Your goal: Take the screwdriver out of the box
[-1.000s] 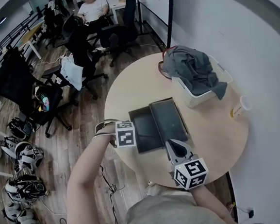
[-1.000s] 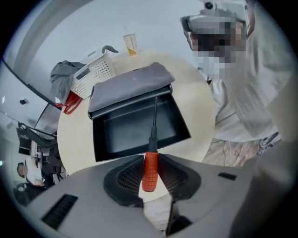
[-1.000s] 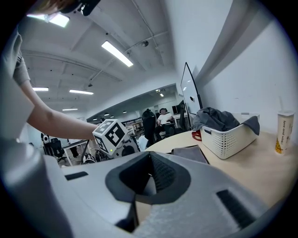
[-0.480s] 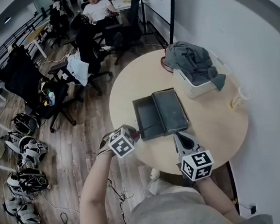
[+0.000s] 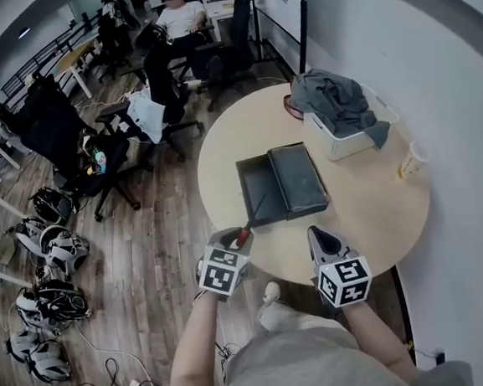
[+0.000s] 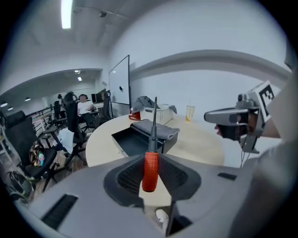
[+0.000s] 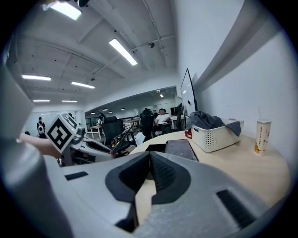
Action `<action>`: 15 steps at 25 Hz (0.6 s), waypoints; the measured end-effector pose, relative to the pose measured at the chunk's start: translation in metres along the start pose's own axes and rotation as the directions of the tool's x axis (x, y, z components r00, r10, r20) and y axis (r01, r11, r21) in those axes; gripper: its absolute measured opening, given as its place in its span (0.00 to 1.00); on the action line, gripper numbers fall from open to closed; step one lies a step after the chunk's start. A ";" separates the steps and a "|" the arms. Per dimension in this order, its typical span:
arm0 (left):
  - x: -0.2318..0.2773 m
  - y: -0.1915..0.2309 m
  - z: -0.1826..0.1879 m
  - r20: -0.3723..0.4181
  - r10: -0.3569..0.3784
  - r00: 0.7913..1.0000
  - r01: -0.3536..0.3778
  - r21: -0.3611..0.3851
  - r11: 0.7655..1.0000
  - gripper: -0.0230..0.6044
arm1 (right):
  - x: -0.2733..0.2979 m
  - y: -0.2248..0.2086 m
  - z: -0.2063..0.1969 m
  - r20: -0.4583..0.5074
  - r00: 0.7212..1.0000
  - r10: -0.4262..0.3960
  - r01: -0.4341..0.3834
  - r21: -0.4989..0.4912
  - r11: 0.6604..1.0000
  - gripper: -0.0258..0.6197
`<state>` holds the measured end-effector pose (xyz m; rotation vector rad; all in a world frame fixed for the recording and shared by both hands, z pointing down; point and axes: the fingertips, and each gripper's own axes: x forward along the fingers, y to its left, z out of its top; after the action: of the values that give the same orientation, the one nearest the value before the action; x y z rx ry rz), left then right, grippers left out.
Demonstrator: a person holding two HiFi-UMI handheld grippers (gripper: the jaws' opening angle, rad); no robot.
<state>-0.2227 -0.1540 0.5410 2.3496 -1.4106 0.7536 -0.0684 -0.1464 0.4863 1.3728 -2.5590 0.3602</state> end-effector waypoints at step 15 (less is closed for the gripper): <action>-0.061 -0.058 0.005 0.193 0.088 0.977 -0.036 -0.256 0.966 0.17 | -0.031 0.023 -0.011 0.031 0.999 0.030 -0.029 -0.041 0.999 0.04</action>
<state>-0.1933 -0.0846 0.5028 2.2416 -1.5662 0.3308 -0.0700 -0.1066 0.4845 1.3389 -2.5998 0.2921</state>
